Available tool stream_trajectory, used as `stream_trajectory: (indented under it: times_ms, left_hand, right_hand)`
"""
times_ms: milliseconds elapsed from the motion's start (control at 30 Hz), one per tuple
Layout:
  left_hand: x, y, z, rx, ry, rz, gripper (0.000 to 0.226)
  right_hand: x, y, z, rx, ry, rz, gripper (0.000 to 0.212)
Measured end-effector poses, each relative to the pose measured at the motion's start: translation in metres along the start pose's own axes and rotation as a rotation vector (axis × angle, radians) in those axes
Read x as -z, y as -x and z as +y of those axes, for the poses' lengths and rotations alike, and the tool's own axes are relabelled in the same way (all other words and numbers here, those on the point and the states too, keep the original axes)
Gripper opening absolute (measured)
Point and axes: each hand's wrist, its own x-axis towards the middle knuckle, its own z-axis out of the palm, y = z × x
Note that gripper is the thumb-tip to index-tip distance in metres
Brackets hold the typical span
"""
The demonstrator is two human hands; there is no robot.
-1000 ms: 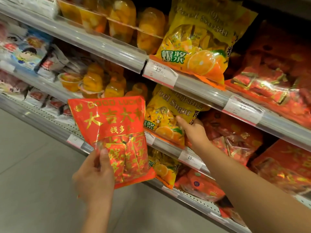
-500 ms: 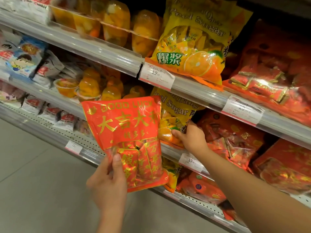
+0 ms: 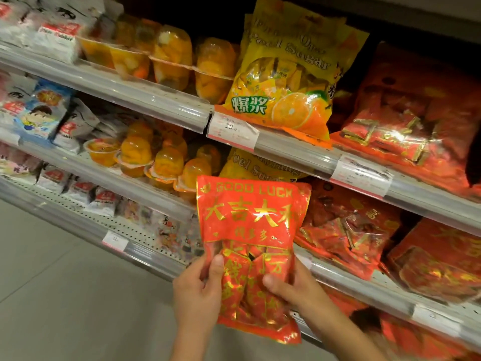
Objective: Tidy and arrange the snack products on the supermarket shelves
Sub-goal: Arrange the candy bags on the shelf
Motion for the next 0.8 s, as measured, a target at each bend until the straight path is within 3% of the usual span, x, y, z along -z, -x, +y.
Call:
stream_trajectory:
  times_ms: [133, 333, 433, 500, 600, 700, 800]
  left_hand:
    - [-0.013, 0.006, 0.004, -0.041, 0.040, -0.204, 0.025]
    - [-0.036, 0.031, 0.014, -0.083, -0.114, -0.539, 0.043]
    - [-0.041, 0.040, 0.021, -0.138, -0.182, -0.509, 0.022]
    - [-0.046, 0.038, 0.025, -0.235, -0.264, -0.438, 0.020]
    - [-0.074, 0.022, 0.038, -0.468, -0.409, -0.385, 0.039]
    - [-0.112, -0.007, 0.049, -0.530, -0.727, -0.407, 0.059]
    - [-0.137, -0.027, 0.036, -0.518, -0.969, -0.451, 0.074]
  right_hand:
    - [0.010, 0.021, 0.011, 0.002, -0.140, 0.154, 0.073]
    - [0.059, 0.069, 0.032, -0.019, -0.186, 0.423, 0.077]
    - [0.087, 0.096, 0.039, -0.008, -0.161, 0.514, 0.067]
    - [0.102, 0.112, 0.044, 0.006, -0.134, 0.550, 0.060]
    - [0.132, 0.137, 0.061, 0.043, -0.185, 0.623, 0.053]
    - [0.153, 0.154, 0.087, 0.086, -0.234, 0.671, 0.075]
    - [0.165, 0.166, 0.107, 0.081, -0.346, 0.713, 0.060]
